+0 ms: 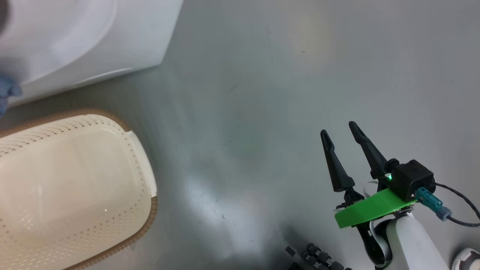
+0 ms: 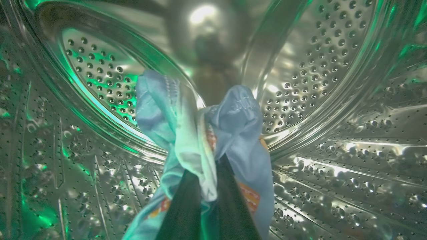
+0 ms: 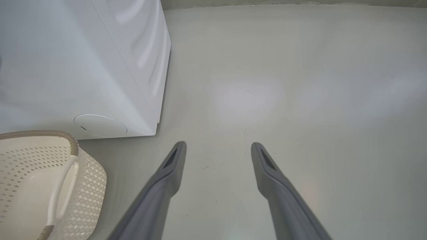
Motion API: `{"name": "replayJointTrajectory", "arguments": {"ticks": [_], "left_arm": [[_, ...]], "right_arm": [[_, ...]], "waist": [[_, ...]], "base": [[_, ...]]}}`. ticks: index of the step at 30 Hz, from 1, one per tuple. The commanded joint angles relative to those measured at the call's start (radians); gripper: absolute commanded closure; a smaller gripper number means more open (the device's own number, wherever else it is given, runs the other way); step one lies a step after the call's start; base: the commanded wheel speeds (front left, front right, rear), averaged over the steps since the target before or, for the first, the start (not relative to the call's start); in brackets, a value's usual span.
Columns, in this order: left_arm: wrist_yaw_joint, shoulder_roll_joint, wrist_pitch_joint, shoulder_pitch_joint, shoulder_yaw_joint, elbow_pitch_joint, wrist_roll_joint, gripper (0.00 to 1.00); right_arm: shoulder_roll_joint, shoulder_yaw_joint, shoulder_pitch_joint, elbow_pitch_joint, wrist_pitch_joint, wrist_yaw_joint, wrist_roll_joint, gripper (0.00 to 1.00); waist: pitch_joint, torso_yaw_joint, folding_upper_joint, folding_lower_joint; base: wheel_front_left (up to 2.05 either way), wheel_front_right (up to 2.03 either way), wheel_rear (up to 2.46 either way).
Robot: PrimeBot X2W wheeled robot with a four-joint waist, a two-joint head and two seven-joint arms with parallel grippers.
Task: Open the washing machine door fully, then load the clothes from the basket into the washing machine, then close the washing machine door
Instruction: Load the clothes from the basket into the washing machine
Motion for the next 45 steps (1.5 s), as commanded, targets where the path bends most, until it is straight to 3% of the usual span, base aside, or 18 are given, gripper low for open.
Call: {"name": "replayJointTrajectory", "arguments": {"ticks": [1,8,9,11,22,45], "left_arm": [[0.004,0.056,-0.015,-0.031,0.003,-0.007,0.009,1.00],[-0.001,0.052,-0.041,-0.074,-0.020,0.084,0.016,1.00],[0.000,0.051,-0.044,-0.077,-0.023,0.093,0.017,0.61],[0.000,0.048,-0.050,-0.081,-0.032,0.110,0.022,0.00],[-0.024,0.010,-0.065,-0.025,-0.063,0.131,0.018,0.00],[-0.056,-0.151,-0.065,0.512,-0.083,-0.156,-0.040,0.00]], "right_arm": [[-0.004,0.023,0.005,-0.017,-0.012,0.002,0.017,0.00],[-0.004,0.024,-0.004,-0.010,-0.012,0.002,0.025,0.00],[-0.003,0.023,-0.005,-0.010,-0.012,0.002,0.024,0.00],[-0.003,0.021,-0.006,-0.009,-0.012,0.002,0.022,0.00],[-0.003,0.005,0.001,-0.007,-0.012,0.002,-0.019,0.00],[-0.033,-0.028,0.096,0.006,-0.012,0.002,-0.110,0.00]], "waist": [[0.023,-0.022,-0.0001,0.0000],[0.023,-0.018,-0.0001,0.0000],[0.022,-0.016,-0.0001,0.0000],[0.019,-0.012,-0.0001,0.0000],[-0.047,0.041,-0.0001,0.0000],[-0.305,0.242,-0.0001,0.0000]], "base": [[0.00,0.00,0.00],[0.00,0.00,0.00],[0.00,0.00,0.00],[0.00,0.00,0.00],[0.00,0.00,0.00],[0.00,0.00,0.00]]}}
